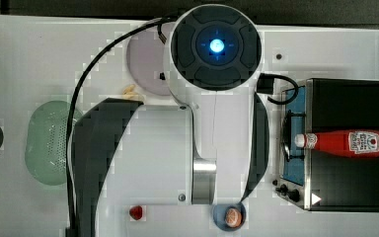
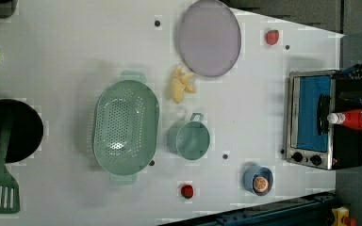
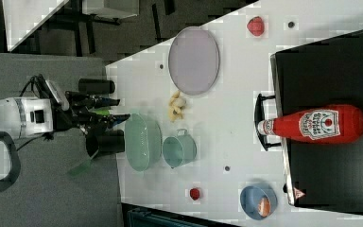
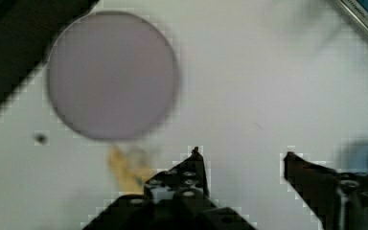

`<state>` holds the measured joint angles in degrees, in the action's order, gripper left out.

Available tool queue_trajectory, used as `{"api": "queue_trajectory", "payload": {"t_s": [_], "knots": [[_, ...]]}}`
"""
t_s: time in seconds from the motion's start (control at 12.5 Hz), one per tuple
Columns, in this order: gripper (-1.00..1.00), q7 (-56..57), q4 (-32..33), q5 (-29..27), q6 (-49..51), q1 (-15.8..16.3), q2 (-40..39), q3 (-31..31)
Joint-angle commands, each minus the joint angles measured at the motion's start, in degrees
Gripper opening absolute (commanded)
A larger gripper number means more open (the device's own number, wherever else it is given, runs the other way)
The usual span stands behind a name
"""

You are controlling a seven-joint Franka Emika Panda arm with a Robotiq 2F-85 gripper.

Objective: Pick Ketchup from oven and place it on table.

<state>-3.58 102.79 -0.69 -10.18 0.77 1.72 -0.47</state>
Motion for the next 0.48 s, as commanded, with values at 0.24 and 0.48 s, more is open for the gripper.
{"api": "queue_trajectory", "payload": {"t_s": [0.24, 0.48], "knots": [[1.00, 1.14, 9.56, 1.10, 12.30, -1.94, 21.10, -1.06], [1.00, 1.14, 9.57, 1.19, 12.26, -2.52, 20.84, -3.50]]}}
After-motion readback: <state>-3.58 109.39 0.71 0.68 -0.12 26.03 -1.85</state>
